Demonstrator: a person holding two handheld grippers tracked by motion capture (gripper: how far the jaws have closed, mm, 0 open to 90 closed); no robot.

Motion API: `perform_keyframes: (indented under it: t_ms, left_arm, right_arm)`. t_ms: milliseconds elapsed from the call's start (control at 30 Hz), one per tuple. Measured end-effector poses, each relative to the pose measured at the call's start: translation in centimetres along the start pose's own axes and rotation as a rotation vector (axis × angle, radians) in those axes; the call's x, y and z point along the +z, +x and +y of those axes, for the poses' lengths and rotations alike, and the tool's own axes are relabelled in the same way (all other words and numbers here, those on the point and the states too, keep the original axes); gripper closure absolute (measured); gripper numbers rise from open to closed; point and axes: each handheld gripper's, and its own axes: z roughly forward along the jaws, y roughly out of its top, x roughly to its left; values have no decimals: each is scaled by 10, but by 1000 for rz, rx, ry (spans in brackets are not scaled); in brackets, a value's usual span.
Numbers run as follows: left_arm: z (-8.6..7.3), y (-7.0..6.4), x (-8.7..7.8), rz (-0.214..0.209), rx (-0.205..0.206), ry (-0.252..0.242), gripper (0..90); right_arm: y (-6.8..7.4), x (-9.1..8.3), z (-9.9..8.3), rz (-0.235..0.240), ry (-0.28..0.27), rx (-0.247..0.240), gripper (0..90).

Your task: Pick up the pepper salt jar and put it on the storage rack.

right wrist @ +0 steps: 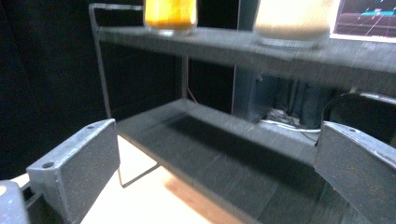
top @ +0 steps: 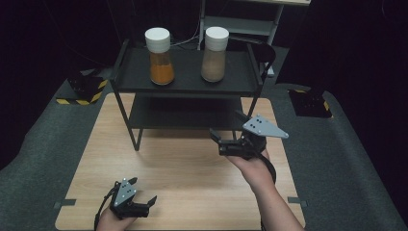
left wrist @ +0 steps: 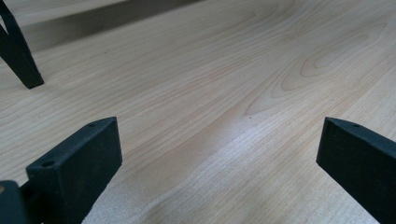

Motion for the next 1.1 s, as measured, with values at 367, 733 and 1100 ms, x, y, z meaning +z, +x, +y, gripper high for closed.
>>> perform_keyframes:
  t_ms: [367,733,1100]
  left_arm:
    - [0,0,0,-1,2,1,2]
    - [1,-1,0,1,12,4,2]
    - [1,-5,2,6,18,-3,2]
  right_arm:
    - [5,-6,-32,15,62,-1,0]
    - [9,-11,-68,36,140,12,0]
    - [9,-13,-116,33,220,39,0]
